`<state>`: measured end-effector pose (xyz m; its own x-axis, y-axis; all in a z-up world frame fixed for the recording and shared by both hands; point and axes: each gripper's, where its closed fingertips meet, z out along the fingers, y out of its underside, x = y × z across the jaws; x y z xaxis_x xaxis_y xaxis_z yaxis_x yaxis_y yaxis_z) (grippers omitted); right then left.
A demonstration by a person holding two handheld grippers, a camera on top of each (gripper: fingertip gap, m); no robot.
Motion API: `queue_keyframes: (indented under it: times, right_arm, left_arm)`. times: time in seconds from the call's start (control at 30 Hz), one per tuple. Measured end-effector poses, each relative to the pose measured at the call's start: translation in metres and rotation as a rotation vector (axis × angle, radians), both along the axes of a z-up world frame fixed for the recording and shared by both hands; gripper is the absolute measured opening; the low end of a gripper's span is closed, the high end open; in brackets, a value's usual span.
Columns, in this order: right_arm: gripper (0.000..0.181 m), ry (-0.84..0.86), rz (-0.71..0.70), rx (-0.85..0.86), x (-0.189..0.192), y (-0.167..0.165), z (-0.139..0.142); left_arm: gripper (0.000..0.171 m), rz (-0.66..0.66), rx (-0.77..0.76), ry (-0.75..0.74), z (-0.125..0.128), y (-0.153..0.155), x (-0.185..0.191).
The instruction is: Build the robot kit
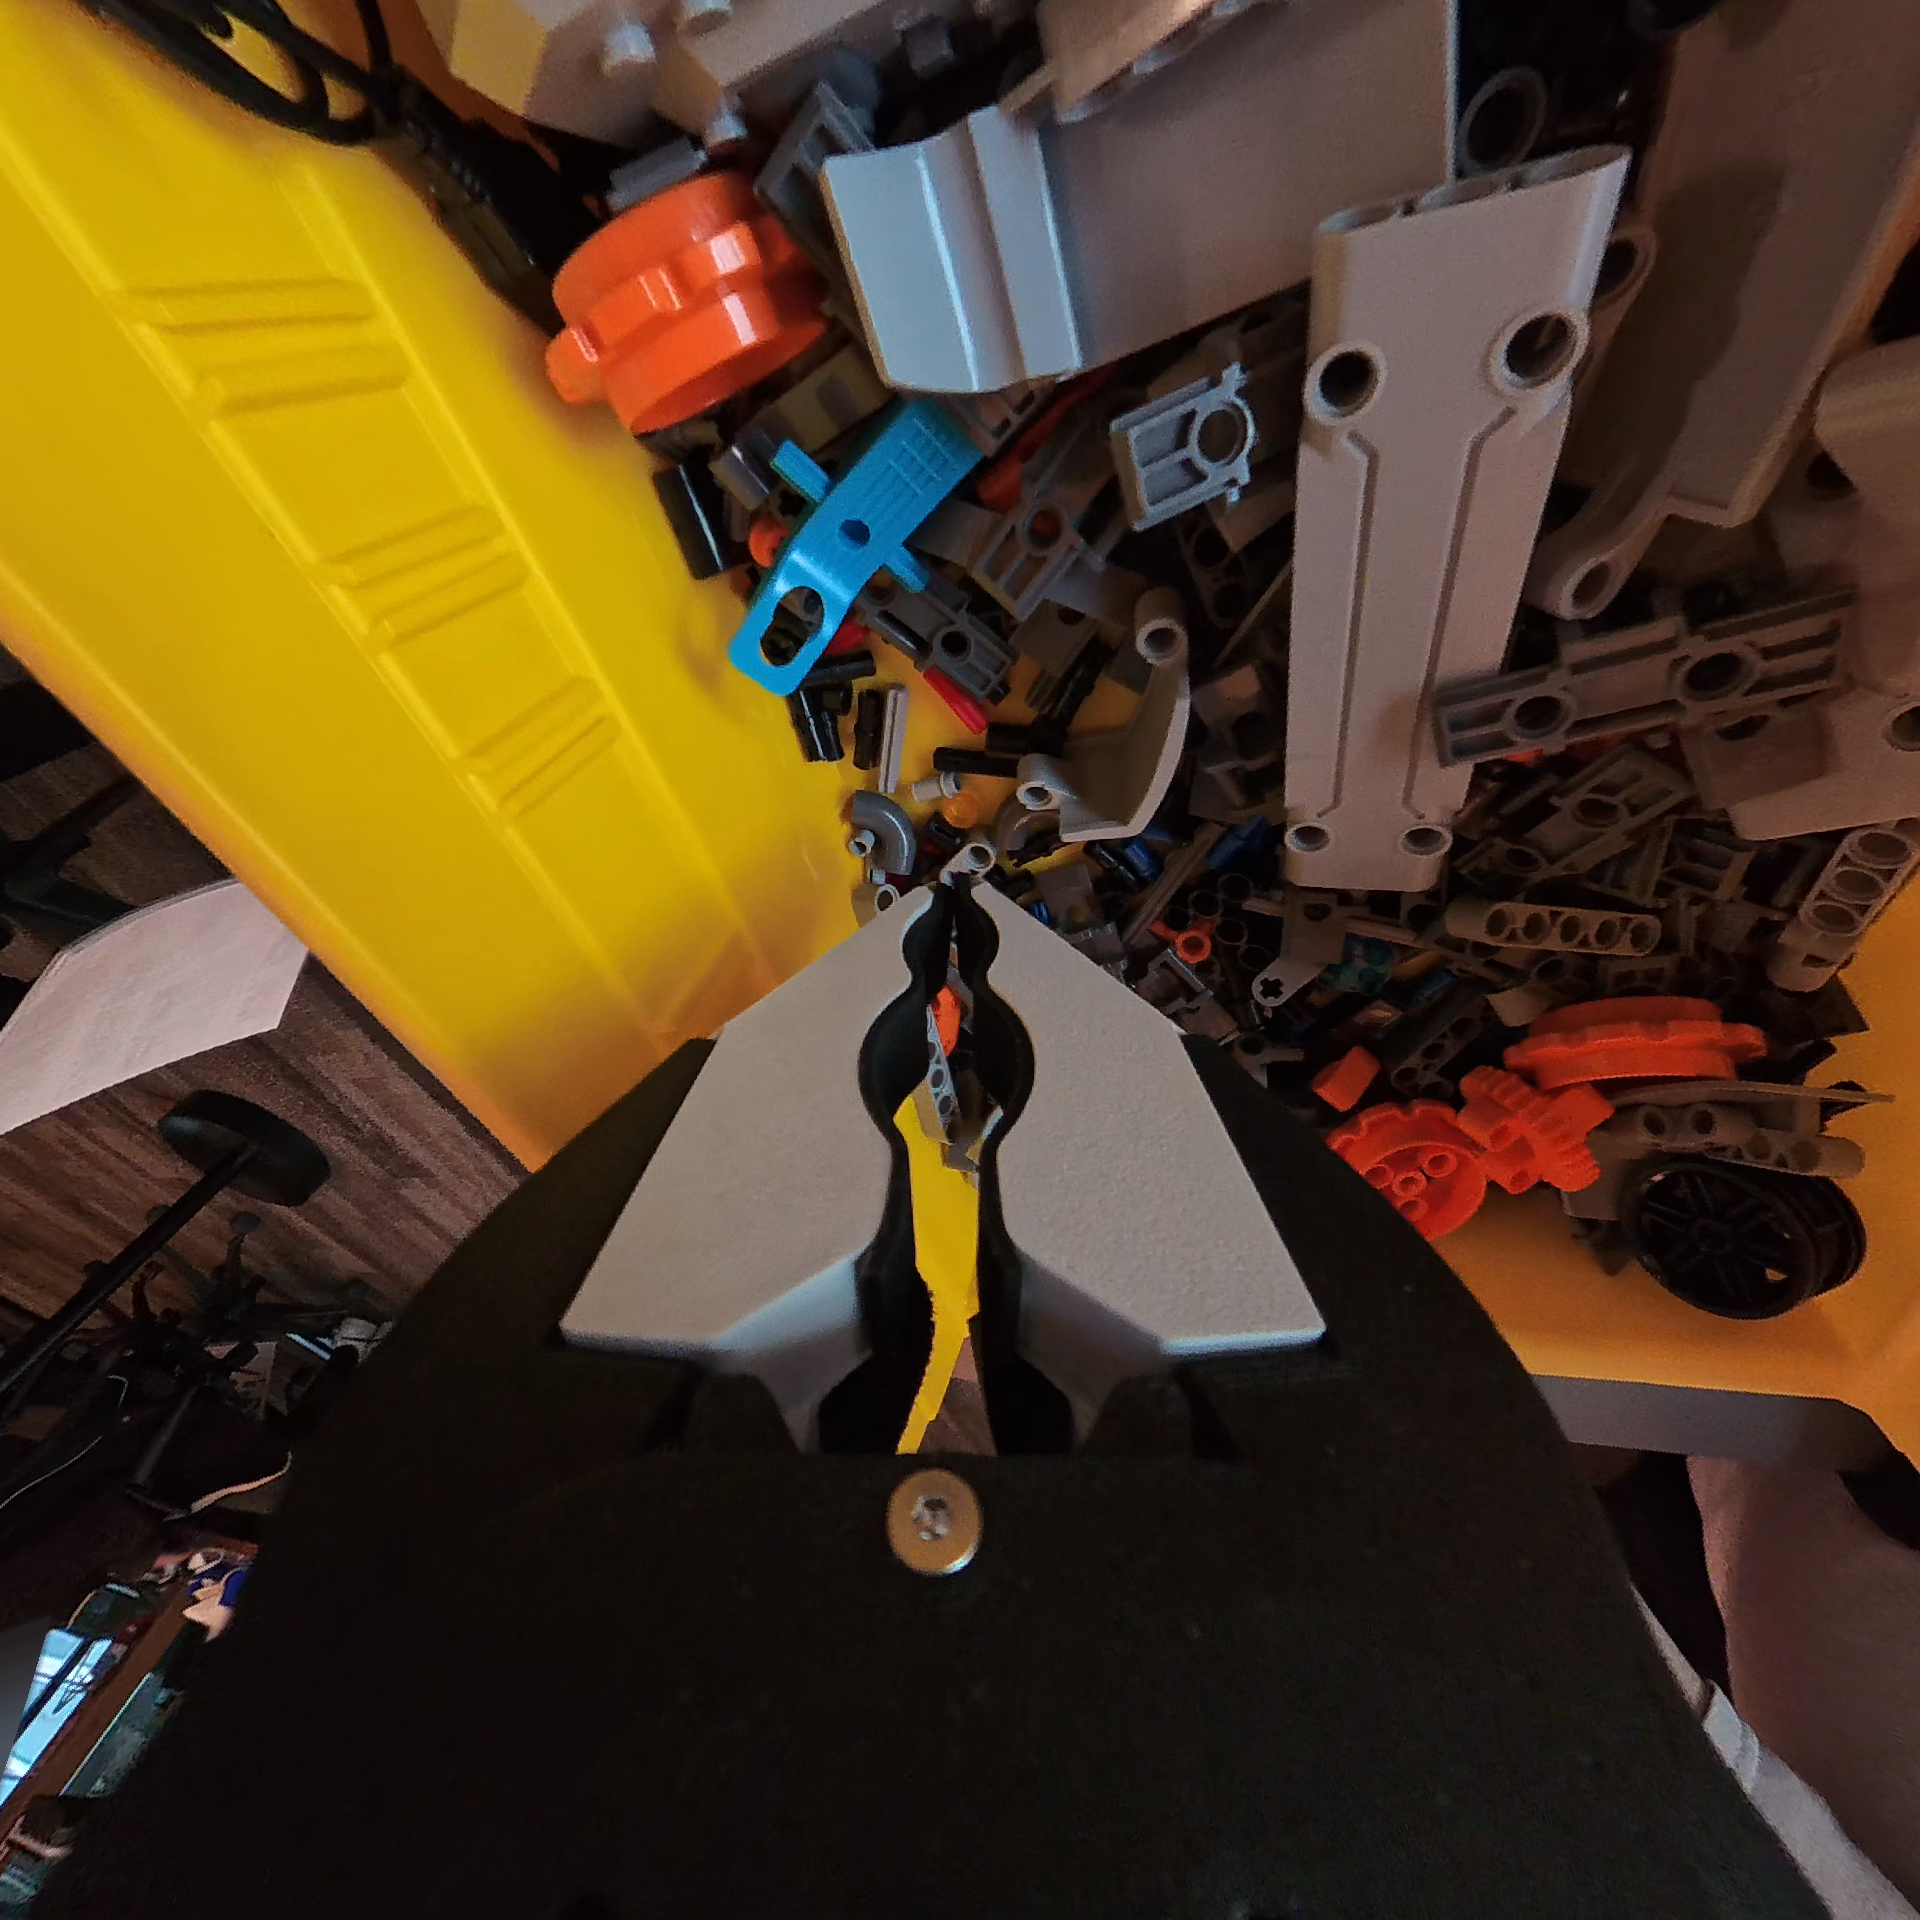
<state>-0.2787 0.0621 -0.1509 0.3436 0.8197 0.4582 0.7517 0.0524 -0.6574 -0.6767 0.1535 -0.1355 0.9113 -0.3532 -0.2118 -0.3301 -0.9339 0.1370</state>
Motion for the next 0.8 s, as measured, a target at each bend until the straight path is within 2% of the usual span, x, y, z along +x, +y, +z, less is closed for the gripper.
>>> queue_keyframes:
  times: [0.8]
  right_arm:
    - [0.030,-0.016,-0.006,0.003,0.0020,-0.0013,-0.0001]
  left_arm:
    - [0.000,0.018,0.019,-0.002,-0.0009,0.0060,-0.0020]
